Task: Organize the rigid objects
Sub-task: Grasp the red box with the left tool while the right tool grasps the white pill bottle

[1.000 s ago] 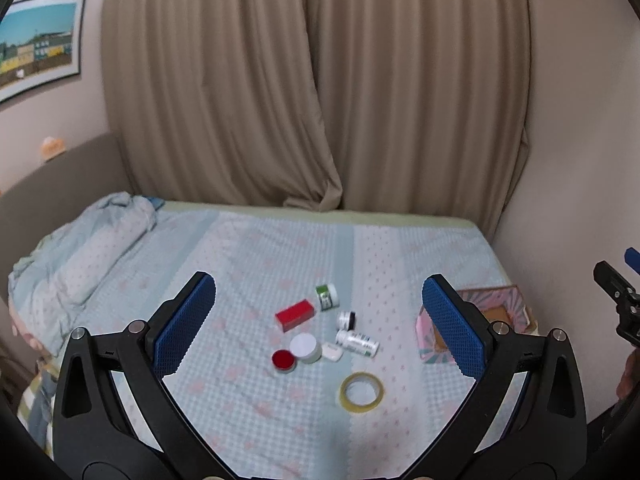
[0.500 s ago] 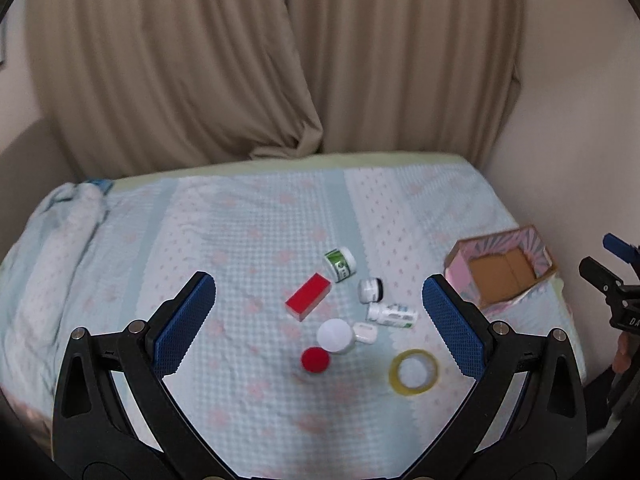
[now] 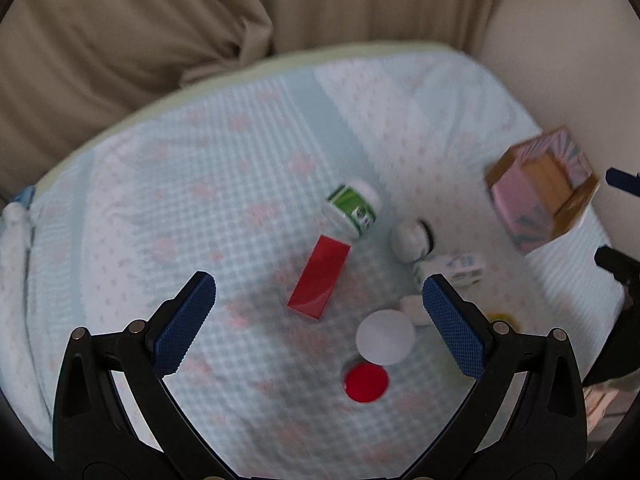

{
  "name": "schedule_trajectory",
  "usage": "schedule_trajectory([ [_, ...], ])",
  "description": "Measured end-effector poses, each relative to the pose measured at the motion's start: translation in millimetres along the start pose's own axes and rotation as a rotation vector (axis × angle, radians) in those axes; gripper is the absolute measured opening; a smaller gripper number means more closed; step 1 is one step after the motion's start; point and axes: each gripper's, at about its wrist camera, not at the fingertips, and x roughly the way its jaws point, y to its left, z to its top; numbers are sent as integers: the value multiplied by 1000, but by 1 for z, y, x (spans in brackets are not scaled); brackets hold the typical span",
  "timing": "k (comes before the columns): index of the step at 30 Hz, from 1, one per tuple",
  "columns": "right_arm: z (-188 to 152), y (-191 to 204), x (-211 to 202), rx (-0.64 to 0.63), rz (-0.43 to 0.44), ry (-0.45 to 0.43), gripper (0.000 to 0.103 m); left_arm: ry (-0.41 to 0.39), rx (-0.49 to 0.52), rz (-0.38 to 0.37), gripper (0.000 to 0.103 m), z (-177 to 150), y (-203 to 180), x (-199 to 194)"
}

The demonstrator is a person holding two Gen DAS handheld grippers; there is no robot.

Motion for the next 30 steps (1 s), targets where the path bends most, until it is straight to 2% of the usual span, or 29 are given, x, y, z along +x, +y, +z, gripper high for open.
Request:
schedule_trajectory([
  [8,-21,24,112,-249,74,197,103,206,65,-38,98,3,2,118],
  [12,-33,34,162,-379,112,293,103,306,140,-28,96,-1,-3,161],
  [16,-42,46,200,-519,112,374,103,381,208,-28,87,-5,-9,189],
  [21,-47,59,234,-648,154,498,85,449,255,-23,83,-9,-16,212],
  [22,-48,62,239,-676,166,521,84,454,261,-25,75,-8,-15,216],
  [25,-49,65,248,-711,188,569,68,481,278,-34,59,-11,-19,224],
  [27,-49,65,254,-710,204,599,50,488,285,-43,52,-12,-23,225],
  [28,-50,65,256,-704,219,620,50,489,288,-63,42,-12,-25,224],
  [30,-51,66,256,-712,212,622,50,483,311,-61,40,-15,-31,222],
])
